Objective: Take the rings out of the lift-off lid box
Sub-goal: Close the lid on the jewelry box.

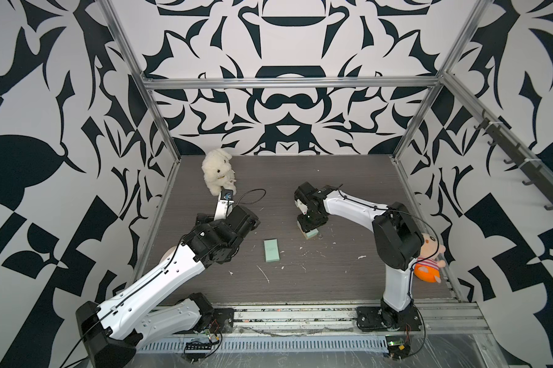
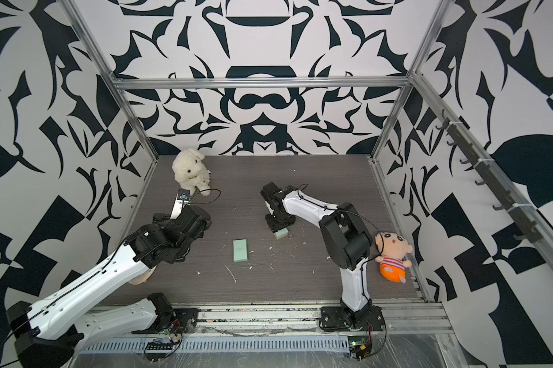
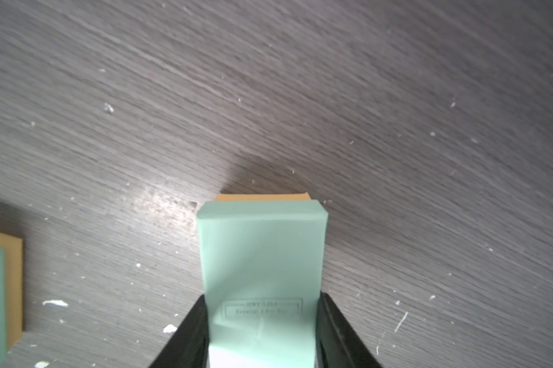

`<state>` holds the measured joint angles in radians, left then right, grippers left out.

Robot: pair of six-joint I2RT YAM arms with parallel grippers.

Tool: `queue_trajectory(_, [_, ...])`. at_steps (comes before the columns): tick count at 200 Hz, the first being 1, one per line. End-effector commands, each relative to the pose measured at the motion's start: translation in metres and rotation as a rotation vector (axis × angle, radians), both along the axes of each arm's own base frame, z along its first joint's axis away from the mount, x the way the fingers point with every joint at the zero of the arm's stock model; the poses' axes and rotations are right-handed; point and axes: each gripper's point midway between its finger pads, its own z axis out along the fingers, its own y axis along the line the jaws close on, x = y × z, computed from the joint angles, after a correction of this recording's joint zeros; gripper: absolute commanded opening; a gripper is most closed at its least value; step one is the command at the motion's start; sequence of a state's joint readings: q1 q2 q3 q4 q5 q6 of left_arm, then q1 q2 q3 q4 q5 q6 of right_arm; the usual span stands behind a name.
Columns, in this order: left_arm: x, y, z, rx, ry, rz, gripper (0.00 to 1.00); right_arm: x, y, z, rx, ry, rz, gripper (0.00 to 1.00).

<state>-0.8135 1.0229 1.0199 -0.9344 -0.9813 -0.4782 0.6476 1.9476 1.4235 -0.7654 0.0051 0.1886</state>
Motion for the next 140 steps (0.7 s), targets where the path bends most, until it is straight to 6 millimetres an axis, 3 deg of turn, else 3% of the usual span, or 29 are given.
queue_trajectory(1, [-0.001, 0.004, 0.0, 0.004, -0.009, 0.011, 0.99, -0.001, -0.004, -0.005, -0.014, 0.003, -0.023, 0.46])
queue_trajectory(83, [0.0, 0.004, -0.001, -0.002, -0.003, 0.011, 0.99, -0.001, -0.015, -0.023, -0.072, -0.007, -0.067, 0.46])
queue_trajectory(140, [0.0, 0.005, -0.002, -0.005, 0.0, 0.013, 0.99, 0.006, -0.01, -0.012, -0.07, -0.053, -0.078, 0.51])
